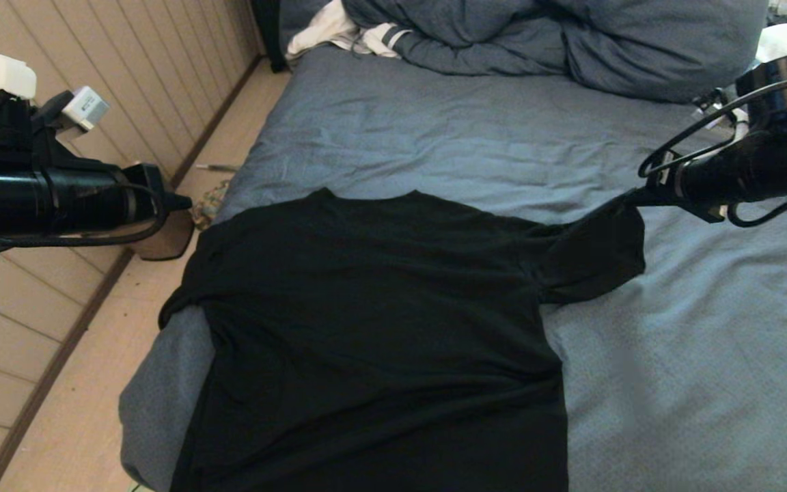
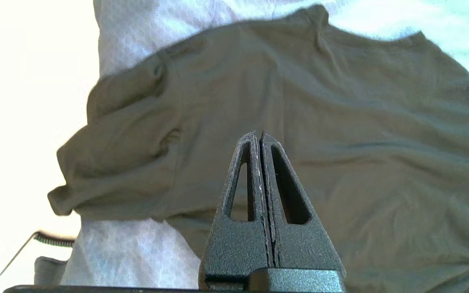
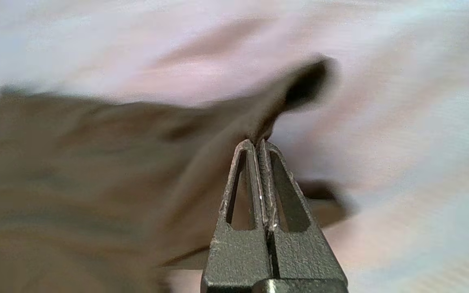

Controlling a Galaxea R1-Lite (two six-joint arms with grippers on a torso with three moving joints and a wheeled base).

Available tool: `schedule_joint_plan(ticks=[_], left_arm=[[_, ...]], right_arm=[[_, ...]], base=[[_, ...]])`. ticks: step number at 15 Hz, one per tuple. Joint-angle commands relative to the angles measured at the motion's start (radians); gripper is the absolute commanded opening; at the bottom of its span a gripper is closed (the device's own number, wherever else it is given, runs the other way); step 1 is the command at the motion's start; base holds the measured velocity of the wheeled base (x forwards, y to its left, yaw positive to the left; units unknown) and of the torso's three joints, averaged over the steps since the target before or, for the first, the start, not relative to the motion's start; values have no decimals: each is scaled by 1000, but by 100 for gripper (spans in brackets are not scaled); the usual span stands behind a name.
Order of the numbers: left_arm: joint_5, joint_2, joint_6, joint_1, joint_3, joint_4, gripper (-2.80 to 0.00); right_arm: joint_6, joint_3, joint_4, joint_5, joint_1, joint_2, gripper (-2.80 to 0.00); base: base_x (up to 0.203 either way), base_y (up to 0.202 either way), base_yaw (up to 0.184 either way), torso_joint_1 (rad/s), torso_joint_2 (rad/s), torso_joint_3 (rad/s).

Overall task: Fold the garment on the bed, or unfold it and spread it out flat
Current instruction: Fold the black T-shirt

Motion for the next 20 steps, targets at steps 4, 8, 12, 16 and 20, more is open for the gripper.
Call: schedule_joint_plan(ticks=[4, 8, 12, 16, 20], left_arm=[[-3, -37, -1, 0, 56, -9, -280], [-24, -50, -1, 0, 92, -47, -280], [-56, -60, -10, 1, 111, -53, -280], [-79, -56, -17, 1, 127, -61, -280], [-82, -48, -18, 2, 136, -75, -280]], right_arm=[[12, -55, 4, -3, 150, 35, -280], [33, -109, 23, -9, 284, 67, -280], [42, -194, 89, -17, 394, 129, -280], [41, -195, 79, -43, 491, 166, -280], [41, -195, 65, -43, 550, 190, -280]], base=[[0, 0, 0, 0, 0, 0], [0, 0, 0, 0, 0, 0], [0, 0, 0, 0, 0, 0], [0, 0, 0, 0, 0, 0], [0, 0, 0, 0, 0, 0]])
